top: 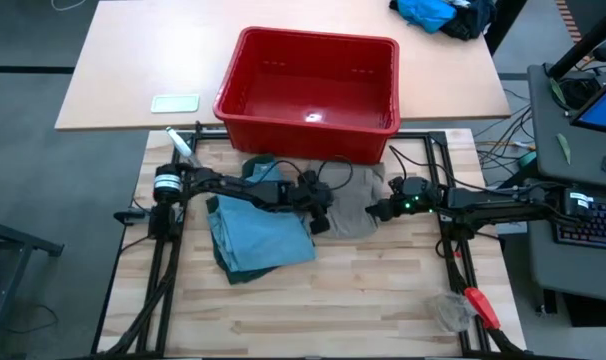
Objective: Fold Laundry from Bin
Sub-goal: Stack the light brown shorts on top of the blue jeans
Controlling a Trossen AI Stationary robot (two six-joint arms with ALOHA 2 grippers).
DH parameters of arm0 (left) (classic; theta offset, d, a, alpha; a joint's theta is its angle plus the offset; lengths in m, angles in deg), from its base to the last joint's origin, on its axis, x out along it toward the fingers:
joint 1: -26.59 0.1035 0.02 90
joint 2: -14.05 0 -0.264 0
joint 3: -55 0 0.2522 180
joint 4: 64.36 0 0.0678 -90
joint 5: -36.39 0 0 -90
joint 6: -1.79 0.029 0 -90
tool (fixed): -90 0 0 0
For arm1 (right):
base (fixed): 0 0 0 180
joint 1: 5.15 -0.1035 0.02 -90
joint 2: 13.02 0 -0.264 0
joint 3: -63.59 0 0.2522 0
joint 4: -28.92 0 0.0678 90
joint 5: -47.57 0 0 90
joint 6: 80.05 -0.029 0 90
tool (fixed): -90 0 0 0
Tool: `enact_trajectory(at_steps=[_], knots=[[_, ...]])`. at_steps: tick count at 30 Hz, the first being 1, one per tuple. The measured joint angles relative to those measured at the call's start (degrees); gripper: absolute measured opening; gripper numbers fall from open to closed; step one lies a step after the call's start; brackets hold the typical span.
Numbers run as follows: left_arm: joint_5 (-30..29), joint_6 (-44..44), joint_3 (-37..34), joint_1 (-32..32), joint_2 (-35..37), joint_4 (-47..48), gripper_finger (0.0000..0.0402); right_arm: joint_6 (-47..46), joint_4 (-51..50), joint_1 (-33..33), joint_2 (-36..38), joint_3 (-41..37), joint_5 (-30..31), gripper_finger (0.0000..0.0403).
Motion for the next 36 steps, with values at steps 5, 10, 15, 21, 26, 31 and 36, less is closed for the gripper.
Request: enact_trajectory(at_steps=[5,10,15,21,26,31,36], knots=[[7.81,5.01,0.05,-0.03,2.45,-0.67,0.0077,1.0,-0.02,0.0,0.02,0.0,-0.04,0.0309],[14.61,7.12,0.07,-0.1,-0.79,-14.53,0.0077,1.33,0.5,0.0,0.02,0.0,0.22,0.0309],[14.74,5.31,0.05,-0.18,-5.99,-26.98,0.0077,1.09,0.7,0.0,0.02,0.0,0.33,0.0309],[14.63,3.28,1.22,0.54,-10.44,-30.29,0.0077,1.03,0.85,0.0,0.02,0.0,0.35,0.0309],[14.65,2.77,5.92,0.67,-14.53,-28.58,0.0077,1.01,1.25,0.02,0.0,0.0,0.47,0.0309],[14.57,2.91,11.42,0.63,-17.89,-19.45,0.0077,1.01,1.05,0.02,0.0,0.0,0.35,0.0309],[14.58,3.03,13.81,0.63,-18.63,-15.63,0.0077,1.11,1.01,0.02,-0.12,0.0,-0.04,0.0309]])
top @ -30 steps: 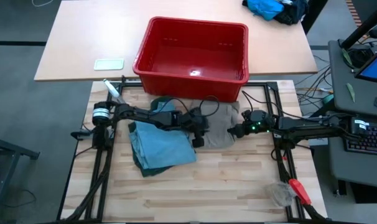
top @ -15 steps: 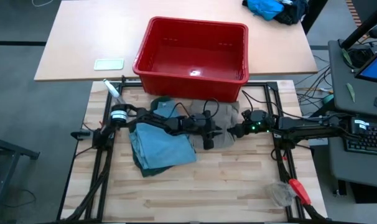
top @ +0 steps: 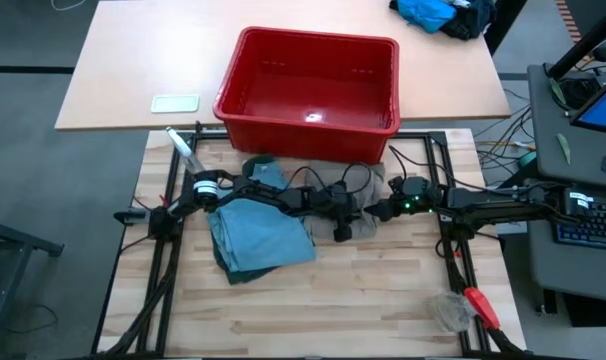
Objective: Fold Laundry from Bin
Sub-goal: Stack the light brown shorts on top of the blue jeans
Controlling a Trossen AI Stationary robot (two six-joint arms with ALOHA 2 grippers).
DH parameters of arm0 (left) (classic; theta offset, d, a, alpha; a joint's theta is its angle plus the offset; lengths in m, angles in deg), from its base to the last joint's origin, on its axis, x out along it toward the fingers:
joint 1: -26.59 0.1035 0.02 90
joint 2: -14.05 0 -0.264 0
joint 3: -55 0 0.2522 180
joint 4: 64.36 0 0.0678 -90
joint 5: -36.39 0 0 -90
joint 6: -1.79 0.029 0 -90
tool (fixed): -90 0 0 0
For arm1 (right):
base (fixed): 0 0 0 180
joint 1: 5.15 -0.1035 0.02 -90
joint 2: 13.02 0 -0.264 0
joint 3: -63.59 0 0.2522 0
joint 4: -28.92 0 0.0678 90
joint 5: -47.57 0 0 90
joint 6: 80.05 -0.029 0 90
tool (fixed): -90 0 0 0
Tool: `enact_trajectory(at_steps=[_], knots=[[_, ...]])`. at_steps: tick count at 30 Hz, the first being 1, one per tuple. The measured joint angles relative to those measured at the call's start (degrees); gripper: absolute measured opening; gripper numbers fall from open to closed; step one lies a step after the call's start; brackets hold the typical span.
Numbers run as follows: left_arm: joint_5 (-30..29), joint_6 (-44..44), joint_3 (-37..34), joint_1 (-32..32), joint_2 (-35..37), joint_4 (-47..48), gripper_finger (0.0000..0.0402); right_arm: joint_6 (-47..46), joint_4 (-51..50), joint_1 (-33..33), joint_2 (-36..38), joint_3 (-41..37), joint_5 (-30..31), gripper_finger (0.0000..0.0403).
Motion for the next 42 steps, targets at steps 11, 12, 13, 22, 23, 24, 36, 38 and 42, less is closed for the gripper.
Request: enact_trajectory(at_steps=[11,12,13,22,23,24,36,38,42], knots=[[-0.04,-0.2,0.18,0.0,0.0,-0.59,0.0077,0.14,3.93,-0.02,-8.94,0.0,3.74,0.0309],[-0.06,-0.21,0.16,0.0,0.0,-0.61,0.0077,0.15,6.28,-0.02,-10.19,0.0,3.38,0.0309],[-0.06,-0.22,0.16,0.0,0.0,-0.62,0.0077,0.16,8.2,0.0,-11.43,0.0,3.09,0.0309],[-0.59,-0.41,-0.06,0.07,-0.11,0.3,0.0078,0.24,15.87,-0.02,-23.63,2.66,4.11,0.0302],[-0.76,-0.45,-0.15,0.1,-0.11,0.55,0.0078,0.6,16.58,-0.02,-24.97,3.17,4.34,0.0299],[-0.89,-0.49,-0.17,0.12,-0.11,0.84,0.0078,1.16,17.0,0.0,-26.07,3.71,4.43,0.0295],[-0.13,-1.88,0.03,0.14,0.61,5.7,0.0078,3.33,17.75,-0.04,-29.51,5.27,5.83,0.009],[0.93,-1.75,0.07,-0.17,1.6,6.31,0.0078,4.33,17.22,0.0,-29.33,5.11,6.35,0.0042],[1.22,-1.71,0.18,-0.33,3.95,8.24,0.0078,5.49,14.84,0.0,-28.02,5.11,5.77,0.0024]])
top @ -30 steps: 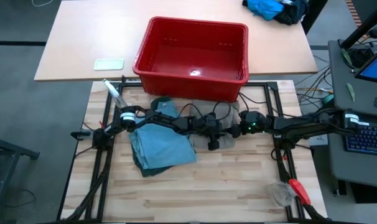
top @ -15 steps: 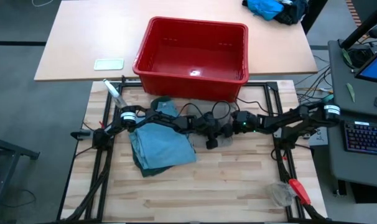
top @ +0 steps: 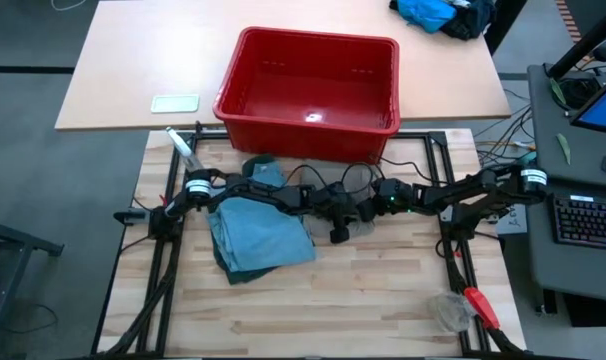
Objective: Fold Laundry from Bin
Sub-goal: Stack the light brown shorts on top of the blue jeans
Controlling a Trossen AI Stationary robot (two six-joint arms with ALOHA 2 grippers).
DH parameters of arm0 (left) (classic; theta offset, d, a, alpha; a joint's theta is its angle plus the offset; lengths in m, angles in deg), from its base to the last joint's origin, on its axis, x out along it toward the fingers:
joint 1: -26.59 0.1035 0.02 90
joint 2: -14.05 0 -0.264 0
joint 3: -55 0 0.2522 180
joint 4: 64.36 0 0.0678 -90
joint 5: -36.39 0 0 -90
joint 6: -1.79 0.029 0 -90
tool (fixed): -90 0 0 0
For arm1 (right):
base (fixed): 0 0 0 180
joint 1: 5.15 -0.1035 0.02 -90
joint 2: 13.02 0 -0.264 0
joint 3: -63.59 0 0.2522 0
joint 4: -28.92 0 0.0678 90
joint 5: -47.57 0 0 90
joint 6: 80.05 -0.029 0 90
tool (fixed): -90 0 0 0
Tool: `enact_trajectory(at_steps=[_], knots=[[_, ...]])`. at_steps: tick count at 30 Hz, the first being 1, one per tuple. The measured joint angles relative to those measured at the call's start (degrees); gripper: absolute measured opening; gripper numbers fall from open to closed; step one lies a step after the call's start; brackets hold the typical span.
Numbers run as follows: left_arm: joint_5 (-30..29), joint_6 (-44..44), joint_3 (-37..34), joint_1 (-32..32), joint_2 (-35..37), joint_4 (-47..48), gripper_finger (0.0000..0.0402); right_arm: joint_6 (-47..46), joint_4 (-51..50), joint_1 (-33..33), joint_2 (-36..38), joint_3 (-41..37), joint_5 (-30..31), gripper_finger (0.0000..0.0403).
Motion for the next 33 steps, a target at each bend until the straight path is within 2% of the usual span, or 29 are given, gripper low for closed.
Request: enact_trajectory(at_steps=[5,12,19,26,33], knots=[[-0.74,-2.17,-0.02,0.18,3.23,7.21,0.0078,-0.02,-10.83,-0.01,5.57,0.04,-0.37,0.0023],[-0.75,-9.52,-0.06,0.44,5.42,16.31,0.0078,0.02,-26.89,-0.47,17.67,-0.09,0.4,0.0022],[-2.64,-16.14,-2.27,1.38,9.4,23.17,0.0117,-0.67,-38.37,-3.12,26.96,-0.13,6.92,0.0021],[-6.84,-25.11,-10.94,2.41,15.7,19.66,0.0192,0.69,-39.13,-4.68,29.15,-0.13,8.13,0.002],[-6.74,-34.63,-17.45,4.8,16.18,5.22,0.0278,2.33,-39.13,-5.37,28.87,-0.13,8.81,0.0022]])
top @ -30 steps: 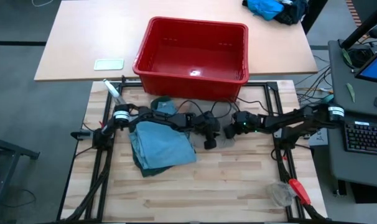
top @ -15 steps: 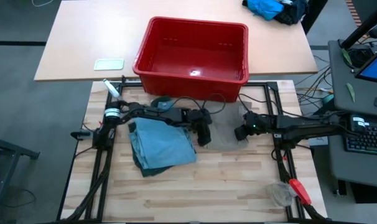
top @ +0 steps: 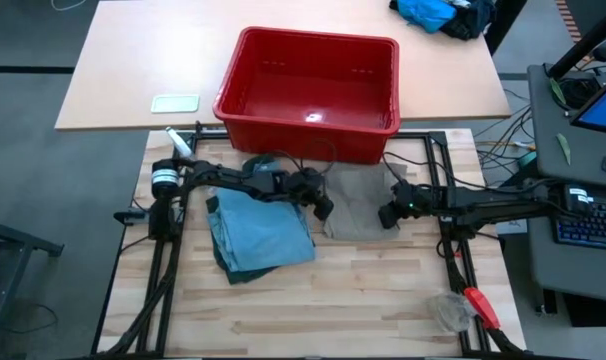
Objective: Fold Laundry from Bin
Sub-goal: Stack the light brown shorts on top of the blue jeans
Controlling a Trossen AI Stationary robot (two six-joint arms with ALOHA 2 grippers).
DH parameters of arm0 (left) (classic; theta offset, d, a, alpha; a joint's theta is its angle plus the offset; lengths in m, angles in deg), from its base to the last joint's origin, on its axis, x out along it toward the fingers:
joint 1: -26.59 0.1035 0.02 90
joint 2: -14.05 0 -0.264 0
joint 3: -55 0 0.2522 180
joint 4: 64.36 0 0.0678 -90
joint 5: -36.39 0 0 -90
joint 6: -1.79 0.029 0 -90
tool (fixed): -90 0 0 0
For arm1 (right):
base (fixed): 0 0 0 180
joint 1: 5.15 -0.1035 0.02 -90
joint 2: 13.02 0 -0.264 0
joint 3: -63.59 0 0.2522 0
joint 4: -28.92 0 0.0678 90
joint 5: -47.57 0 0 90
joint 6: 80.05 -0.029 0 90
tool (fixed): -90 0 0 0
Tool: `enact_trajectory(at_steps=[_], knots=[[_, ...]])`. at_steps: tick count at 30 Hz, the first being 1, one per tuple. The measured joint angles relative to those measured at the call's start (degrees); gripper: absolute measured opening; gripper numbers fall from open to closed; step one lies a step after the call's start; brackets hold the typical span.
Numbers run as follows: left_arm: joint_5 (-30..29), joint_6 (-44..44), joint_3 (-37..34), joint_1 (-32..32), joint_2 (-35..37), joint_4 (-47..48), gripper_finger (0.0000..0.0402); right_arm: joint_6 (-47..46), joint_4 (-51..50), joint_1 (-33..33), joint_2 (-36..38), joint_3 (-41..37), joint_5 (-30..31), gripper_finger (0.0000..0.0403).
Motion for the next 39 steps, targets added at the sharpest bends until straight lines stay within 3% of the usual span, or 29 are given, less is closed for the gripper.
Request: enact_trajectory(at_steps=[9,17,29,33,39], knots=[[0.0,-5.01,1.59,0.38,-6.12,-3.7,0.0333,0.73,0.0,-0.8,-0.35,0.0,0.5,0.0023],[0.1,-3.93,5.03,0.34,-10.65,-7.77,0.0325,1.08,0.05,-0.8,-0.37,0.0,0.45,0.0023],[0.42,-2.86,4.63,-1.04,-13.45,-15.99,0.0305,1.1,0.16,-0.8,-0.39,0.0,0.36,0.0024],[-0.58,-1.86,4.55,-1.96,-13.71,-17.38,0.0255,1.13,0.47,-0.8,-0.39,0.0,0.34,0.0024],[-0.49,-1.29,4.47,-2.14,-13.9,-17.58,0.0117,1.25,1.6,-0.82,-0.39,0.0,0.34,0.0024]])
